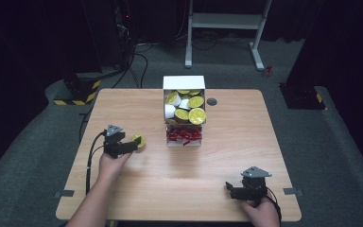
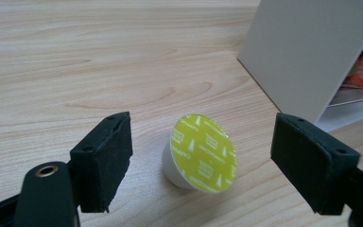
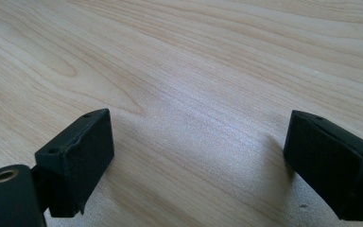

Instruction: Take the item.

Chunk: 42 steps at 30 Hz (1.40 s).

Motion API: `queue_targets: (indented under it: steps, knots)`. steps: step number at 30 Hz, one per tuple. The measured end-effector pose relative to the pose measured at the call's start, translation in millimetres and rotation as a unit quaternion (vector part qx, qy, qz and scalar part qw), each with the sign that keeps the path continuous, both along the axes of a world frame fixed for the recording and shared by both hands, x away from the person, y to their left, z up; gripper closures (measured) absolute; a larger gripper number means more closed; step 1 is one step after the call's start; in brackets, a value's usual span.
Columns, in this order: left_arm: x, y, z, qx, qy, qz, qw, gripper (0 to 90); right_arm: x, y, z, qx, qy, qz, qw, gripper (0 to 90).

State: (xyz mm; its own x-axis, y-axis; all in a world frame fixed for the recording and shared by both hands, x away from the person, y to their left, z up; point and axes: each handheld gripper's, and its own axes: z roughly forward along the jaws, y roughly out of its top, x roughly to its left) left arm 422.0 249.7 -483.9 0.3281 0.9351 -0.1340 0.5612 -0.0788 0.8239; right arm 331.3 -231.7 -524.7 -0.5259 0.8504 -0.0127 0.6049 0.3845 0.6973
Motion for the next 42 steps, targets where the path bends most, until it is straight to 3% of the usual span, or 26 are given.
queue_targets:
  steps: [11, 17, 27, 31, 42]
  knots:
    - [-11.7, 0.3, 10.0, -0.001, -0.011, -0.011, 0.9999, 21.2, 0.0, 0.0, 0.0, 0.000, 0.000, 0.000, 1.0000, 9.3]
    - [-17.8, -0.5, 8.5, -0.006, -0.006, -0.018, 0.9998, 21.2, 0.0, 0.1, 0.0, 0.000, 0.000, -0.001, 1.0000, 9.3]
    - [-30.8, -0.5, 12.2, 0.001, -0.009, -0.032, 0.9994, 20.4, 0.2, 0.1, 0.0, 0.000, -0.001, 0.000, 1.0000, 9.5]
    - [-37.8, 0.8, 12.3, 0.013, -0.006, -0.036, 0.9992, 20.3, 0.0, 0.3, 0.0, 0.000, 0.000, -0.001, 1.0000, 9.5]
    - [-56.8, 11.2, 4.4, 0.012, 0.011, -0.045, 0.9989, 16.9, 0.2, 0.5, 0.0, 0.001, 0.000, -0.002, 1.0000, 9.6]
